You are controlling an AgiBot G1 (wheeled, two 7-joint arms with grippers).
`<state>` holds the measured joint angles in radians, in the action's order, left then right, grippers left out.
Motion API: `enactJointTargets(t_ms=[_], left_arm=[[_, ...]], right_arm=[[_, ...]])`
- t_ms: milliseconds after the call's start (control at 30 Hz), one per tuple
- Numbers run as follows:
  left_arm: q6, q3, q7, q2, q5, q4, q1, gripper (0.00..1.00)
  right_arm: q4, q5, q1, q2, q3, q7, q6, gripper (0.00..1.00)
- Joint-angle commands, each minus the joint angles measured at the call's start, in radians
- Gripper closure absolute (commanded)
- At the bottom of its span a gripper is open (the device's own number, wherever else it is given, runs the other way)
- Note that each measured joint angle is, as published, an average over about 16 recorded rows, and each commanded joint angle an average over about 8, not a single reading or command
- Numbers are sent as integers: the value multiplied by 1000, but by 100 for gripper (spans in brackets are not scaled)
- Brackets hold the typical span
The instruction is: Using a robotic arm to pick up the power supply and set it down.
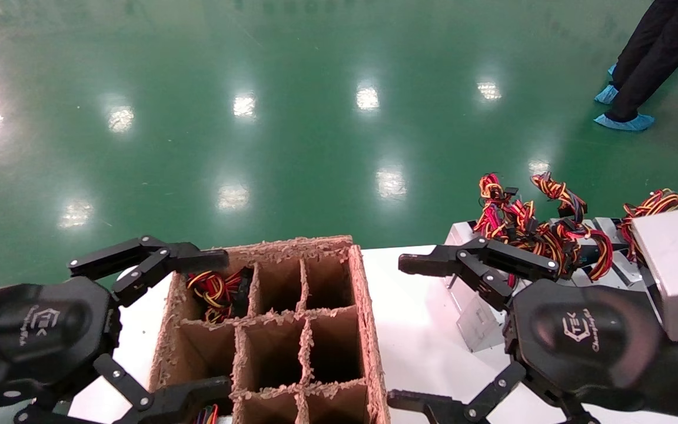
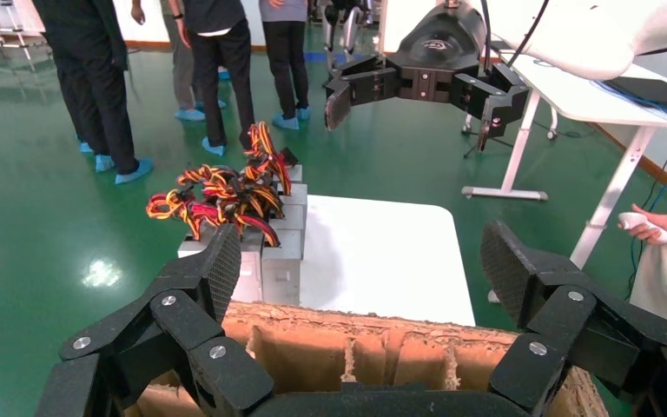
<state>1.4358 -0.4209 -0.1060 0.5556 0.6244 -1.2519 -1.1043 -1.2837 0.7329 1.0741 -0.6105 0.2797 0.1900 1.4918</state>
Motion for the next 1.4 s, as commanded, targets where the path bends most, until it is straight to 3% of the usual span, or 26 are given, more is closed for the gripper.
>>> enactJointTargets(t_ms=[33, 1400], left_arm=[[0, 0, 0, 0, 0, 0, 0, 0], [0, 0, 0, 0, 0, 0, 0, 0]], right_arm=[[0, 0, 0, 0, 0, 0, 0, 0], [0, 0, 0, 0, 0, 0, 0, 0]])
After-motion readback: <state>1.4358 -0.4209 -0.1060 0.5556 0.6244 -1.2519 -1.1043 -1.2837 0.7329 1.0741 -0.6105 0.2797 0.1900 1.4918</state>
